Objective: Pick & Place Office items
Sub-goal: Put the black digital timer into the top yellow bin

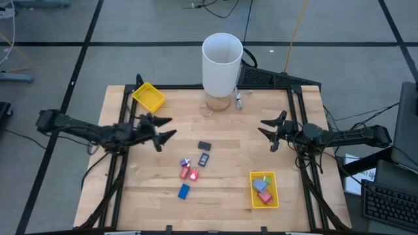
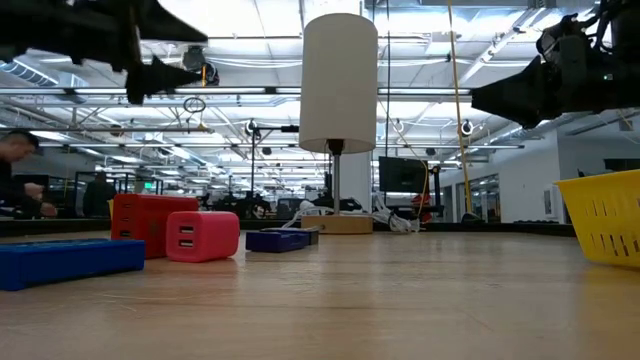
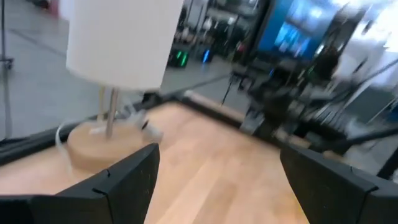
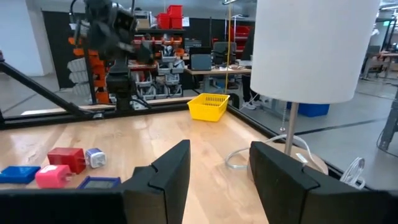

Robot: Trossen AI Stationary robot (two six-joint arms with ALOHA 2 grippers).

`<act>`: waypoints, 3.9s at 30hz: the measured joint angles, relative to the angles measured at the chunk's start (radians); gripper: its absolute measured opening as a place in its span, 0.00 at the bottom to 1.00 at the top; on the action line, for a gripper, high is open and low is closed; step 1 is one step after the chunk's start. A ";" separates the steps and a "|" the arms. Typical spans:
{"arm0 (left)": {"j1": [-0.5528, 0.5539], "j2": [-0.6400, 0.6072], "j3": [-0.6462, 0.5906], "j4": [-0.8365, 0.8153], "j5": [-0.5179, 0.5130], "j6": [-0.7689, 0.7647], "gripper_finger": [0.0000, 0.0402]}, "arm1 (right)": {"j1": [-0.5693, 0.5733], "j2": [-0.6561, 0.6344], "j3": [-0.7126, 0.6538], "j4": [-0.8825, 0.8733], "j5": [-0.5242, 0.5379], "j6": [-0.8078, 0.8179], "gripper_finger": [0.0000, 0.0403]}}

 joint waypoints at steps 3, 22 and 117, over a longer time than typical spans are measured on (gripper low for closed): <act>0.025 0.142 0.003 0.075 0.025 0.023 0.84 | 0.000 0.005 0.000 -0.001 0.000 0.025 0.38; 0.152 0.872 0.345 -0.033 0.432 0.344 0.84 | 0.000 0.069 0.000 -0.002 -0.004 0.074 0.36; 0.231 1.047 0.397 -0.163 0.434 0.193 0.39 | 0.001 0.080 0.000 -0.016 -0.035 0.143 0.36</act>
